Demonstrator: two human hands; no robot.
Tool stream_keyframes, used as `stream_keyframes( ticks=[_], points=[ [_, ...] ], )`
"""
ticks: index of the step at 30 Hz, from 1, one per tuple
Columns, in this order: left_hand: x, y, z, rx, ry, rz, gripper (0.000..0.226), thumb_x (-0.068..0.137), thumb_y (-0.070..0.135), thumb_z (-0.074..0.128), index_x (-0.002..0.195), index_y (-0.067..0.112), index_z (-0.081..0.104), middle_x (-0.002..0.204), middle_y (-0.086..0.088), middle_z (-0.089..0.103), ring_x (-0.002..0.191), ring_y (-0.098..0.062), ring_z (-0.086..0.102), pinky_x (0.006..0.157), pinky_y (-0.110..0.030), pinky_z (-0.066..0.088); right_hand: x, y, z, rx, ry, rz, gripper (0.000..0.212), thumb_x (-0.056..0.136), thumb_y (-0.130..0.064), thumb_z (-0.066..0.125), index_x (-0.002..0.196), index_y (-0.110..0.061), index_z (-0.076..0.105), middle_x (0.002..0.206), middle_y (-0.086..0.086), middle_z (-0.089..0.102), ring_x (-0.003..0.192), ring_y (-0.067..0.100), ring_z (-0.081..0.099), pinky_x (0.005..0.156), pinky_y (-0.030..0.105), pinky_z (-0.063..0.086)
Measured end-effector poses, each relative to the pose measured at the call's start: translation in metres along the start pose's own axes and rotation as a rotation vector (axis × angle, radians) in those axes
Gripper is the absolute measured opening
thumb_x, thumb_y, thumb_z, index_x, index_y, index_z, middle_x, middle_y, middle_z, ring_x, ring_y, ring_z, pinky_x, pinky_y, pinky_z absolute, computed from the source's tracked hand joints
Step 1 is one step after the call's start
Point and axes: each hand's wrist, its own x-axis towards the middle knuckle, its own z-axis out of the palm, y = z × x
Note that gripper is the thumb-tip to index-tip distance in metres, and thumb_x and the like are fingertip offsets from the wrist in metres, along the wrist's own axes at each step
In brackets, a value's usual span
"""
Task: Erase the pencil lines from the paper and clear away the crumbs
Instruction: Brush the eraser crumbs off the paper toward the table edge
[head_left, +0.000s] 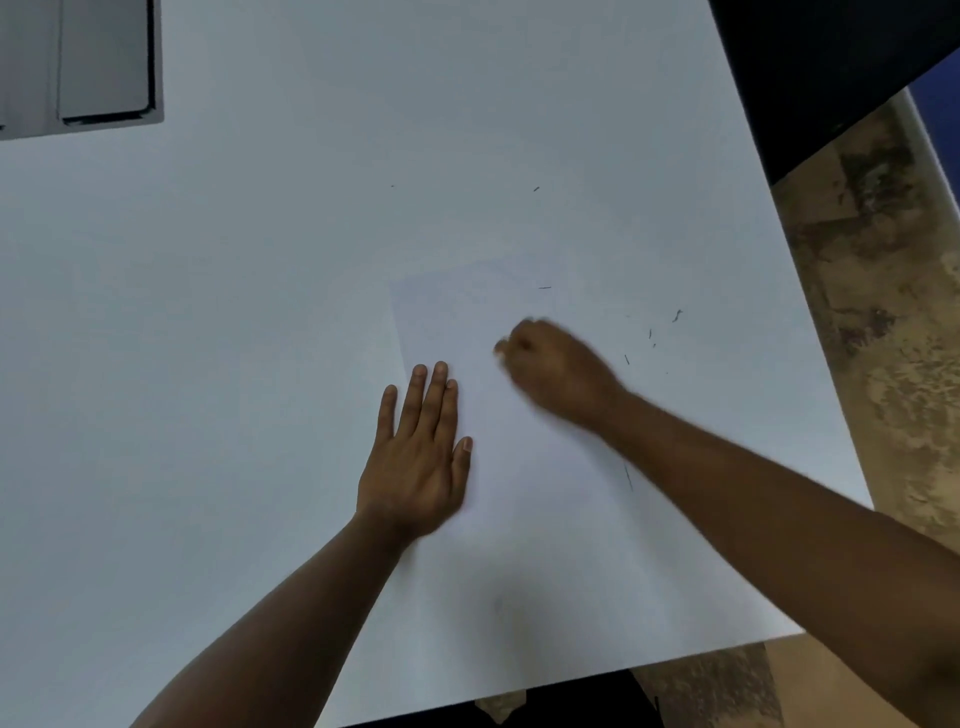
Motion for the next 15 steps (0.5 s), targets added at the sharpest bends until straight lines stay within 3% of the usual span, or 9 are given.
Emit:
stream_keyframes(
  ticks=[2,5,7,12,15],
  points=[
    [-0.001,0.001,-0.001,0.002,-0.001,-0.002,0.067,0.108,0.042,0.015,0.164,0.005,0.009,0.173,-0.010,0.000,0.160,-0.028,-0.004,0.128,-0.055,0.007,0.023,0.030,-0.013,0.022,0.007,0.175,0.029,0.100,-0.032,0.039,0.089,-0.013,0.058,0.086,0.003,0.054,0.076,0.022,0.050,0.068,0.035,0.045],
    [-0.001,0.002,-0.002,-0.001,0.006,-0.001,0.067,0.108,0.043,0.014,0.164,0.005,0.009,0.173,-0.010,0.001,0.160,-0.028,-0.002,0.128,-0.055,0.008,0.033,0.050,-0.018,0.038,0.197,0.163,0.027,0.098,-0.018,0.049,0.090,-0.001,0.067,0.084,0.012,0.057,0.073,0.029,0.055,0.061,0.041,0.051],
    [-0.001,0.002,-0.002,0.004,0.021,0.003,0.068,0.108,0.042,0.019,0.163,0.004,0.011,0.173,-0.012,0.003,0.160,-0.029,0.000,0.128,-0.056,0.010,0.019,0.029,-0.020,0.099,0.192,0.091,0.017,0.095,-0.011,0.057,0.089,-0.001,0.070,0.085,0.015,0.062,0.074,0.033,0.059,0.066,0.042,0.052],
    [0.001,-0.001,0.001,0.011,0.024,-0.013,0.074,0.106,0.047,0.023,0.162,0.000,0.013,0.172,-0.017,0.002,0.160,-0.032,0.001,0.129,-0.053,0.010,-0.035,-0.031,-0.001,0.165,-0.064,-0.319,0.016,0.096,-0.017,0.060,0.100,-0.008,0.072,0.092,0.009,0.066,0.076,0.027,0.058,0.065,0.038,0.044],
    [0.001,0.001,0.000,0.016,0.011,-0.008,0.074,0.106,0.047,0.024,0.162,-0.001,0.014,0.172,-0.018,0.003,0.160,-0.033,0.001,0.128,-0.055,0.012,-0.014,-0.019,0.007,0.117,-0.016,-0.346,0.018,0.099,-0.017,0.057,0.091,-0.007,0.070,0.087,0.009,0.065,0.073,0.028,0.055,0.063,0.038,0.041]
  ],
)
